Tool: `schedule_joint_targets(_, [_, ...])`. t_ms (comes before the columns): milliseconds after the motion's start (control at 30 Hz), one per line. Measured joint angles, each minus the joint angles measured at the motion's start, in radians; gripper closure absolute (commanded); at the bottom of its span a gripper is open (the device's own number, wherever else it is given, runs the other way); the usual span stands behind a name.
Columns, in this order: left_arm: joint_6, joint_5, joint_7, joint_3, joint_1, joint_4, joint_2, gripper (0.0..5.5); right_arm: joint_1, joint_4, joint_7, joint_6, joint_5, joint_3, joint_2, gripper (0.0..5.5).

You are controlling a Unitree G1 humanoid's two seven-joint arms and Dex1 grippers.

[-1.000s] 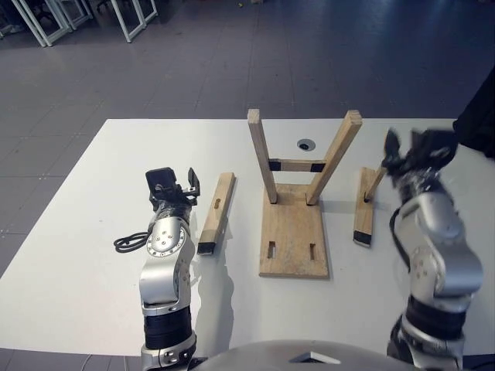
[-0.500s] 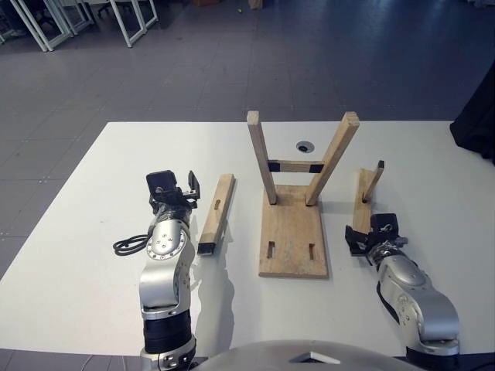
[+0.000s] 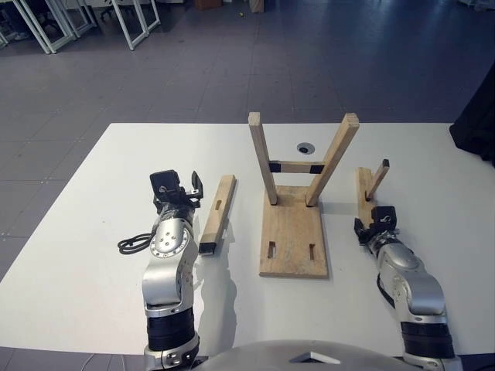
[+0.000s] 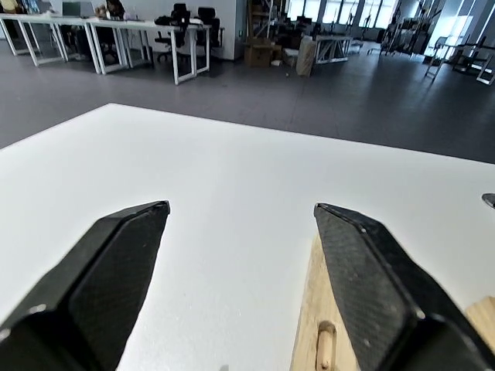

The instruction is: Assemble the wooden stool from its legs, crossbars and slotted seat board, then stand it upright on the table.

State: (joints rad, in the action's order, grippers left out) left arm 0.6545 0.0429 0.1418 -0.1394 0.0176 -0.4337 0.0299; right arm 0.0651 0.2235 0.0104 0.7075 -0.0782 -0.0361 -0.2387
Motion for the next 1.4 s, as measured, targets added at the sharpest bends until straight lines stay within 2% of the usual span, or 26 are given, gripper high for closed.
schedule_joint_targets(100, [0.054,0.010,-0.001,0.009,-0.005,0.002,0.009,2.02,0.017,-0.004,0.019,-0.034,0.036,0.014,-0.043,3.43])
schedule_joint_targets(200, [0.109,0.092,-0.056,-0.017,-0.004,-0.022,0.009,2.02,0.001,-0.027,0.040,-0.049,0.032,-0.038,-0.078,3.43])
schedule_joint_targets(233, [0.129,0.159,-0.119,-0.045,-0.002,-0.053,-0.011,2.02,-0.025,-0.034,0.054,-0.036,0.003,-0.077,-0.083,3.44])
schedule_joint_targets(300, [0.150,0.289,-0.245,-0.104,0.037,-0.105,-0.084,2.02,-0.147,-0.008,0.072,-0.026,-0.050,-0.160,-0.098,3.50])
schedule_joint_targets(400, [0.238,0.557,-0.403,-0.228,0.104,-0.123,-0.191,1.58,-0.382,0.075,0.132,0.019,-0.200,-0.251,-0.139,3.50])
schedule_joint_targets(467, [0.286,0.792,-0.473,-0.297,0.156,-0.113,-0.242,1.26,-0.508,0.117,0.175,0.063,-0.352,-0.291,-0.140,3.50])
schedule_joint_targets(567, [0.342,1.145,-0.530,-0.346,0.235,-0.038,-0.296,1.22,-0.594,0.141,0.187,0.151,-0.678,-0.338,-0.080,3.50])
schedule_joint_targets(700, [0.416,1.523,-0.539,-0.320,0.367,0.128,-0.361,1.22,-0.610,0.179,0.209,0.250,-1.110,-0.315,-0.014,3.50])
schedule_joint_targets(767, [0.467,1.673,-0.538,-0.251,0.444,0.223,-0.410,1.22,-0.636,0.217,0.240,0.307,-1.309,-0.253,-0.015,3.50])
schedule_joint_targets(933, [0.474,1.790,-0.504,-0.150,0.474,0.274,-0.452,1.22,-0.652,0.244,0.228,0.321,-1.429,-0.163,-0.055,3.50])
schedule_joint_targets(1100, [0.436,1.903,-0.481,-0.126,0.474,0.254,-0.497,1.22,-0.638,0.246,0.203,0.315,-1.454,-0.094,-0.071,3.50])
schedule_joint_targets(1400, [0.436,1.908,-0.518,-0.122,0.474,0.248,-0.542,2.76,-0.586,0.276,0.237,0.281,-1.490,-0.047,-0.128,3.50])
